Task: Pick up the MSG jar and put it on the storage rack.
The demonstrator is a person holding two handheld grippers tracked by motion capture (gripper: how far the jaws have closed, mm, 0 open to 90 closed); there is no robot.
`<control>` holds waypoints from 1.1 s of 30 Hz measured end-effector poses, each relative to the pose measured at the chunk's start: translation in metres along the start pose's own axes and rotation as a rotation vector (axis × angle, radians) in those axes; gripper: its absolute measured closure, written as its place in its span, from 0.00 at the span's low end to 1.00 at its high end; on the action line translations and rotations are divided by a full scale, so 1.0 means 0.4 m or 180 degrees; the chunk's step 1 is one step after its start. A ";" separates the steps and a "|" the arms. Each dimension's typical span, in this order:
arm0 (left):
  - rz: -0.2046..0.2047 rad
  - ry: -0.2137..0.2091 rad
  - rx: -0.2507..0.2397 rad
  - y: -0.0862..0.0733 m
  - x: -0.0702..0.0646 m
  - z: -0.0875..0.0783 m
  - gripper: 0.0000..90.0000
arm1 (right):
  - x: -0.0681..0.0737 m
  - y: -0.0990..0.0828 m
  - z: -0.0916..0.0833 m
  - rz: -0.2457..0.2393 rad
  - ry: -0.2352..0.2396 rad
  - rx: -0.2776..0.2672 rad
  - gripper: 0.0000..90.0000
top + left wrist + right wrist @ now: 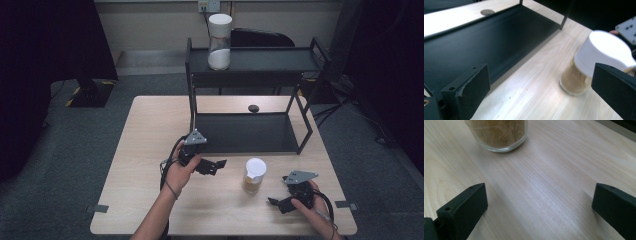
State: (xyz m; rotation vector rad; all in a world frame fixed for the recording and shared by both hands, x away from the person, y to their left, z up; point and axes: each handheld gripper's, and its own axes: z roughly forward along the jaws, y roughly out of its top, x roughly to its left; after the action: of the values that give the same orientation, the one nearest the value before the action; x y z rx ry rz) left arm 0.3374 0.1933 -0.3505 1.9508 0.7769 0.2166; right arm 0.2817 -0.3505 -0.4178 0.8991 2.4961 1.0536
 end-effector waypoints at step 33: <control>-0.0056 0.0217 0.0388 -0.182 -0.032 0.030 0.02 | 0.000 0.000 0.000 0.0000 0.0000 -0.0001 0.00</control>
State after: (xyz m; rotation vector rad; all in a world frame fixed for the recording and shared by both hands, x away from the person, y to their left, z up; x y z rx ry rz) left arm 0.3017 0.1991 -0.4163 2.0593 0.8692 0.2310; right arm 0.2817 -0.3505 -0.4178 0.8989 2.4958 1.0537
